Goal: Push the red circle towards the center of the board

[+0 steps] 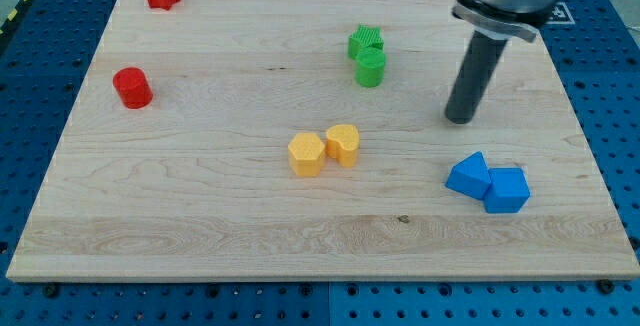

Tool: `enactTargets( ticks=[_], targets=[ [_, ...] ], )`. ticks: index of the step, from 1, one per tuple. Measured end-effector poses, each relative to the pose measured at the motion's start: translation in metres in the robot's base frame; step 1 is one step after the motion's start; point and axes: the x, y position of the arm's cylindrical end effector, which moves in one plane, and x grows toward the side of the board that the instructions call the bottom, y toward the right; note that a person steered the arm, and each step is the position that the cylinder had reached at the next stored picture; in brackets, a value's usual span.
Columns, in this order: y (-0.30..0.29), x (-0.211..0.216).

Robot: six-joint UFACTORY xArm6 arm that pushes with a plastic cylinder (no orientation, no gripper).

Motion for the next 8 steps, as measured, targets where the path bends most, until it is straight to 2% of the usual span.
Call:
enactTargets(
  ticks=[3, 4, 6, 8],
  targets=[
    [-0.013, -0.009],
    [-0.040, -0.024],
    [-0.074, -0.024],
    [-0.173, -0.023]
  ],
)
